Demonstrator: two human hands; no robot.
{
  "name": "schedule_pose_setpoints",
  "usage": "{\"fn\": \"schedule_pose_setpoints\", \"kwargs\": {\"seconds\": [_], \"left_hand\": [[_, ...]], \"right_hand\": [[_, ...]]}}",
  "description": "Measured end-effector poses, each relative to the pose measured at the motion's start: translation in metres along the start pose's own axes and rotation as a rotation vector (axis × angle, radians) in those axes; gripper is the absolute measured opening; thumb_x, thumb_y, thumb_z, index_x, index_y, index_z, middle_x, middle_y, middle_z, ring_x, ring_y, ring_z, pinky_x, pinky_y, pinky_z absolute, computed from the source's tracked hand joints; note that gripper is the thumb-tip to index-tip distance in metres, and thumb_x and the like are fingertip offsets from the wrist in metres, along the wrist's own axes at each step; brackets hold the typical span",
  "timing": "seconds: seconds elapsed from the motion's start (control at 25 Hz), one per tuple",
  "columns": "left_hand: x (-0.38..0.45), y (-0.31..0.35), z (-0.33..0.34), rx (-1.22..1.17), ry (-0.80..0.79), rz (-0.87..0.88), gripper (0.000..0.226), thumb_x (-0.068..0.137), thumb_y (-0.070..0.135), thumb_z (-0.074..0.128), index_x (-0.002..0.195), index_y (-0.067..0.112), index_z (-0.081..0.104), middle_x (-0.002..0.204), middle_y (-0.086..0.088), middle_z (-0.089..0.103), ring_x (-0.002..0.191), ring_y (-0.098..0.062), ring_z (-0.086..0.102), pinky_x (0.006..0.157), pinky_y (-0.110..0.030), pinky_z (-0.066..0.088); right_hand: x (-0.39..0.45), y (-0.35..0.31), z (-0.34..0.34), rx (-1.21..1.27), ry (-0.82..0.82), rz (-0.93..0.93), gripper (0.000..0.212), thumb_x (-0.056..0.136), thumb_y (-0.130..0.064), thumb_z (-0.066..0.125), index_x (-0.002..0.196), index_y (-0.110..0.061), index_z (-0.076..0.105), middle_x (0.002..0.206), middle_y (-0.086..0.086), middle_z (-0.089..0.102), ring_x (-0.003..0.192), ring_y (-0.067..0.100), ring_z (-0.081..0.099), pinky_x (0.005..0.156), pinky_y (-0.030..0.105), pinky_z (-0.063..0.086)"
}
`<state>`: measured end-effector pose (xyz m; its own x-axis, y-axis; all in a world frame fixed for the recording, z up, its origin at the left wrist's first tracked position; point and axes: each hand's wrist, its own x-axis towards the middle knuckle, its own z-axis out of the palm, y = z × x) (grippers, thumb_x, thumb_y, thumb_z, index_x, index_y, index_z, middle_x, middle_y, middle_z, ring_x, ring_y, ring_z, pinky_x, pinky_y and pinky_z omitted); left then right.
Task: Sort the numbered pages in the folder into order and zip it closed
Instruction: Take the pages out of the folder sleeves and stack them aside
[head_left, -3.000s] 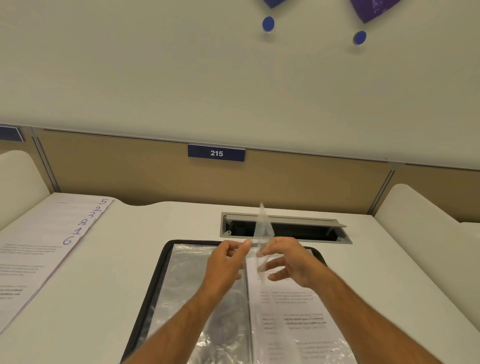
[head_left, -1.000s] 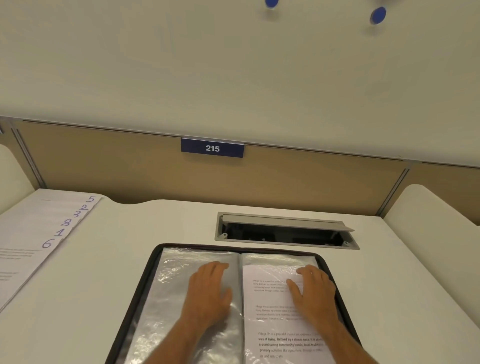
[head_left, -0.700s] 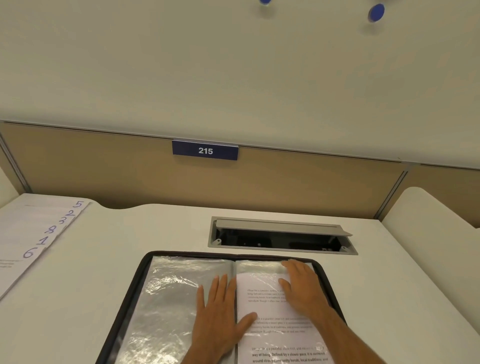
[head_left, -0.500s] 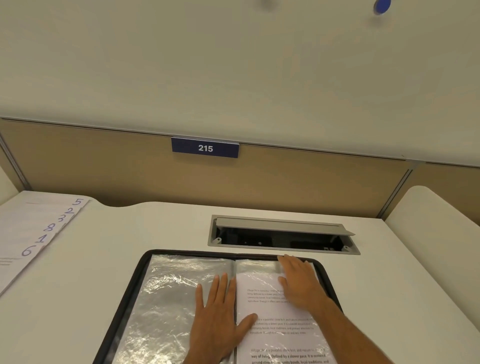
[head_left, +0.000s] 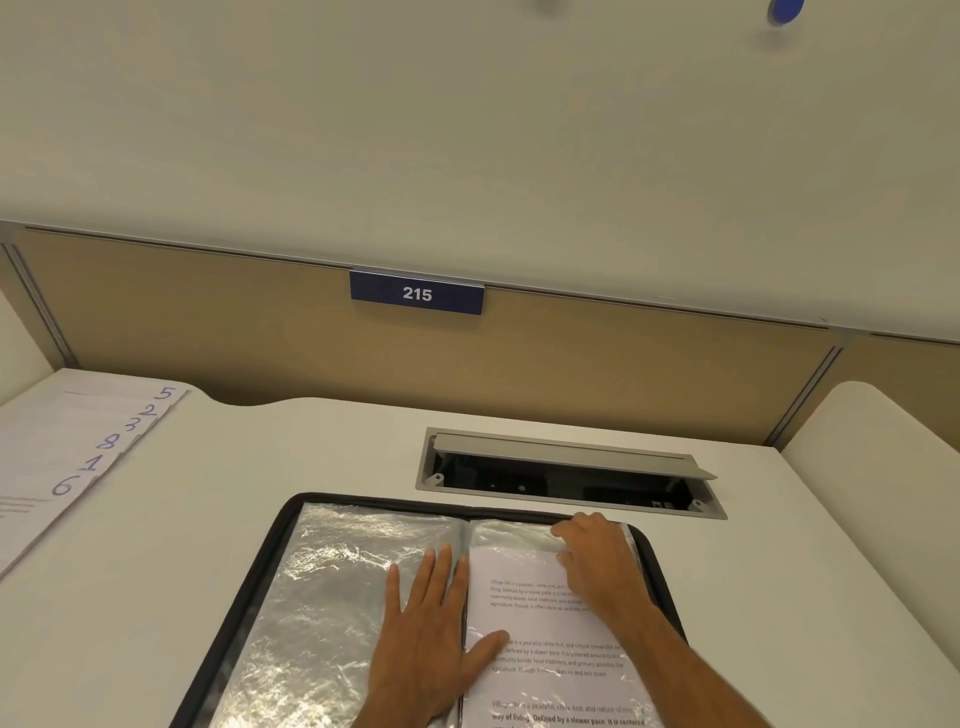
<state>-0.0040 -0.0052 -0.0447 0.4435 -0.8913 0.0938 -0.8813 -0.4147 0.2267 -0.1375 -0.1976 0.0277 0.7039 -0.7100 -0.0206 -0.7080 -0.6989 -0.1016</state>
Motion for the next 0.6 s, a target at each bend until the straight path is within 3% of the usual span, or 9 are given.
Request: {"fn": "schedule_pose_setpoints", "kwargs": {"seconds": [0.32,0.4,0.48,0.52,0.56,0.6], "left_hand": [[-0.001,0.0,0.002,0.002,0.026,-0.01,0.092,0.084,0.086,0.037,0.139,0.015,0.059,0.144,-0.009,0.055,0.13,-0.029,0.056,0.106,-0.055,0.023],[-0.001,-0.001,0.004,-0.007,0.031,-0.01,0.093,0.083,0.086,0.038,0.139,0.015,0.059,0.144,-0.008,0.055,0.129,-0.029,0.057,0.107,-0.054,0.021],[0.0,-0.001,0.004,-0.011,0.038,-0.008,0.093,0.083,0.087,0.038,0.138,0.016,0.059,0.144,-0.008,0.056,0.128,-0.029,0.058,0.109,-0.053,0.018],[0.0,-0.001,0.004,-0.014,0.037,-0.008,0.093,0.082,0.087,0.038,0.138,0.016,0.06,0.143,-0.008,0.056,0.128,-0.029,0.058,0.109,-0.053,0.017],[0.001,0.0,0.003,-0.015,0.034,-0.008,0.093,0.082,0.087,0.038,0.138,0.016,0.06,0.143,-0.008,0.056,0.128,-0.029,0.058,0.109,-0.052,0.017],[0.001,0.0,0.003,-0.018,0.032,-0.006,0.093,0.082,0.087,0.037,0.138,0.016,0.06,0.143,-0.008,0.056,0.128,-0.029,0.058,0.109,-0.052,0.017]], "right_hand": [[0.004,0.0,-0.007,-0.138,-0.002,-0.078,0.037,0.101,-0.029,0.054,0.138,-0.024,0.055,0.14,-0.004,0.058,0.13,0.017,0.05,0.12,0.038,0.027],[0.0,-0.003,-0.01,-0.21,-0.01,-0.137,0.028,0.094,-0.032,0.066,0.121,-0.023,0.068,0.12,-0.002,0.07,0.111,0.018,0.061,0.112,0.043,0.041],[-0.004,-0.002,-0.008,-0.232,-0.011,-0.15,0.031,0.06,-0.036,0.093,0.083,-0.024,0.077,0.084,-0.004,0.074,0.079,0.015,0.067,0.085,0.041,0.059],[-0.004,-0.003,-0.006,-0.25,0.016,-0.165,0.035,0.047,-0.036,0.098,0.072,-0.025,0.076,0.077,-0.006,0.072,0.072,0.015,0.066,0.077,0.037,0.06],[-0.004,-0.003,-0.004,-0.244,0.032,-0.184,0.034,0.049,-0.037,0.097,0.073,-0.025,0.076,0.08,-0.007,0.071,0.076,0.015,0.065,0.081,0.036,0.058],[-0.005,-0.004,-0.006,-0.213,0.008,-0.195,0.027,0.064,-0.037,0.09,0.083,-0.024,0.076,0.091,-0.008,0.069,0.086,0.015,0.061,0.091,0.034,0.053]]}}
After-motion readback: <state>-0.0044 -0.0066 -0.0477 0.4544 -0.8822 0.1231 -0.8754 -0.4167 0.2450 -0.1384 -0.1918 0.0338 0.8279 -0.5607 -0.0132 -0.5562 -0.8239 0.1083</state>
